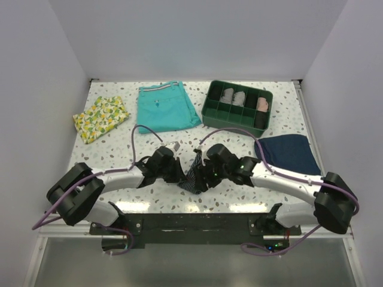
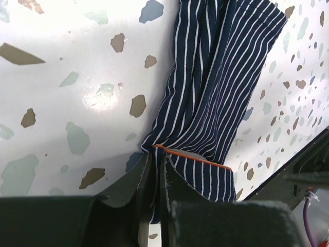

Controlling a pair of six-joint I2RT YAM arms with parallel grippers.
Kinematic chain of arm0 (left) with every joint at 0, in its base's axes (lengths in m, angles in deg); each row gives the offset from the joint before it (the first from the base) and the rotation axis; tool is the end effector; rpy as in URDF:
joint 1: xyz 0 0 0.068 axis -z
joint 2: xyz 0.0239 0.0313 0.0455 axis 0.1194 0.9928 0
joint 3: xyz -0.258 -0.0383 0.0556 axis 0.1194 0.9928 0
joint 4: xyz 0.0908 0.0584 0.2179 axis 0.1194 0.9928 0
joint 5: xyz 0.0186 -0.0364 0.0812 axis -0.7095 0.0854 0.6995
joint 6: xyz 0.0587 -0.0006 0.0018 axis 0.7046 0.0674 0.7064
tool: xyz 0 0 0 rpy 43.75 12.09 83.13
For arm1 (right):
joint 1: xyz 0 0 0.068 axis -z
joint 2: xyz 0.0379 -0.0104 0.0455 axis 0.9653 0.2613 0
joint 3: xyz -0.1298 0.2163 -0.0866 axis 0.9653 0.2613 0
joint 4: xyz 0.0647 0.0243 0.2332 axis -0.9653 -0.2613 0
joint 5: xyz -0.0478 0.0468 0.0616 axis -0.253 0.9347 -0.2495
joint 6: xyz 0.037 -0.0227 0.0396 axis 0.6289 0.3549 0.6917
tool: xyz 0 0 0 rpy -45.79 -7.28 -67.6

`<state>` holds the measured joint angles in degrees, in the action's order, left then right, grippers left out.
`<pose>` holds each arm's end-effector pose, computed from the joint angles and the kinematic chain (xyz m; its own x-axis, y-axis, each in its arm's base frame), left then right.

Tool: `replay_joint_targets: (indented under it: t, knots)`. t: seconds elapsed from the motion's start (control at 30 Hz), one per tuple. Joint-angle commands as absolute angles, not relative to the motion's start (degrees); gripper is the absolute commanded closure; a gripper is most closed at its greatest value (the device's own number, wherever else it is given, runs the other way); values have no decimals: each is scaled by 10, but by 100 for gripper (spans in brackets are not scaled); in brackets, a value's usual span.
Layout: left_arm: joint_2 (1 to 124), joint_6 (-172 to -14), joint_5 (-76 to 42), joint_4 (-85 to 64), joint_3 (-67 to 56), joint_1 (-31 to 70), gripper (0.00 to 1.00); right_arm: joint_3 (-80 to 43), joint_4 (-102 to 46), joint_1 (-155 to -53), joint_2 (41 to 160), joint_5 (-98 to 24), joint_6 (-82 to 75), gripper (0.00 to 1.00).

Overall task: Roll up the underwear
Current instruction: Roll the underwear to the center of the board.

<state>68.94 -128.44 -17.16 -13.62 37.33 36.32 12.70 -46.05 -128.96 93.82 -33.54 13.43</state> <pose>0.1755 -0.1733 0.1424 -0.9123 -0.1339 -0.3871 0.1233 0.8116 -0.5711 0.1416 0.2092 0.2151 -0.7473 -0.3639 -0.5559 -0.6228 0.6751 0.3954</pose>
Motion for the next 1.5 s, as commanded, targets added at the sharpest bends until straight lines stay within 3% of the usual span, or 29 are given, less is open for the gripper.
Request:
replay_joint_targets:
  t: [0.0, 0.27, 0.6, 0.93, 1.47]
  knots:
    - [717, -1245, -142, -63, 356, 366, 94, 86, -530, -1363, 927, -462, 56, 39]
    - [736, -1240, -153, -35, 326, 367, 94, 52, -509, -1444, 1018, -604, 13, 39]
    - [748, -1237, -157, -30, 321, 366, 94, 25, -468, -1479, 1065, -675, -19, 39]
    - [755, -1239, -171, -36, 317, 367, 94, 53, -406, -1482, 1092, -651, 4, 41]
    - [761, -1244, -177, -39, 316, 363, 95, 123, -372, -1482, 1109, -680, 34, 54]
